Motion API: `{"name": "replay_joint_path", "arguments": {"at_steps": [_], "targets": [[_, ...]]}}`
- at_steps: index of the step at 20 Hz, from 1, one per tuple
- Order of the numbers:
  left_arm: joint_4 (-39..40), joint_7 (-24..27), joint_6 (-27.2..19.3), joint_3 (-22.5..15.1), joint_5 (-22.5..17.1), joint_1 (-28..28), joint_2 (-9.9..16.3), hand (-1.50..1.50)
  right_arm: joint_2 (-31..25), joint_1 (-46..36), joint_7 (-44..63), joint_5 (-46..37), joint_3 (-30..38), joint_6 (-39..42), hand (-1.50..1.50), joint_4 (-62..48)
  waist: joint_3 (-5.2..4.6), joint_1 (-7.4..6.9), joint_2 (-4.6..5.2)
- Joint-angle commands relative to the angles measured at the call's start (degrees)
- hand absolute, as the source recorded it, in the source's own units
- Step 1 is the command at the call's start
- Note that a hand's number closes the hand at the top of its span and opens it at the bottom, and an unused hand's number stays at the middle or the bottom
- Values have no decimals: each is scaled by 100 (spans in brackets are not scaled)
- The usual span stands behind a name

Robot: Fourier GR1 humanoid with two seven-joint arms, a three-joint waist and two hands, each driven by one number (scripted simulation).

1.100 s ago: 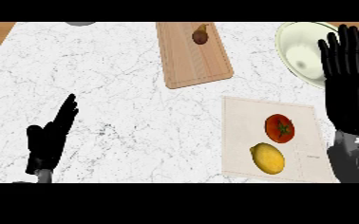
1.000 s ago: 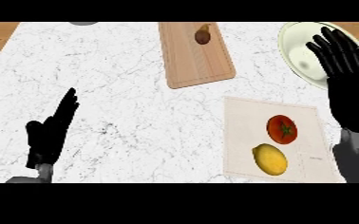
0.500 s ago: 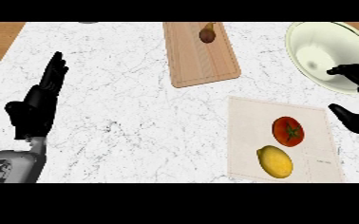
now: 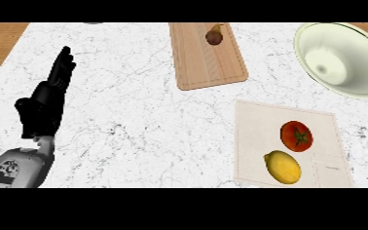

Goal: Pick the tomato from the placemat and place it in the bowl

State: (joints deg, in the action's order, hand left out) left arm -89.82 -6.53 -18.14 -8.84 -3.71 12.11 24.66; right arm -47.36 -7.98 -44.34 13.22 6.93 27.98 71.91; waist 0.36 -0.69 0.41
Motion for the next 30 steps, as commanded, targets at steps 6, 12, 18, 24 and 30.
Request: {"name": "replay_joint_path", "arguments": {"at_steps": [6, 12, 18, 24, 30], "targets": [[203, -81, -8, 24, 176, 259, -103, 0, -883, -481, -463, -1856, -851, -244, -150, 286, -36, 0, -17], [16, -300, -29, 20, 335, 230, -187, 0, -561, -491, 81, -2586, -1632, -476, -150, 969, -36, 15, -42], [-152, -266, 159, 168, 266, -9, -235, 0, -573, -296, 302, -3220, -1999, -453, -150, 1363, -37, 48, -47], [43, -130, 145, 268, 495, 20, -367, 0, -265, -129, 1110, -4056, -2313, -595, -150, 1560, -37, 68, -40], [260, -204, 291, 371, 637, 339, -586, 0, -33, -405, 1537, -4530, -2133, -162, -150, 1587, -37, 91, -40]]}}
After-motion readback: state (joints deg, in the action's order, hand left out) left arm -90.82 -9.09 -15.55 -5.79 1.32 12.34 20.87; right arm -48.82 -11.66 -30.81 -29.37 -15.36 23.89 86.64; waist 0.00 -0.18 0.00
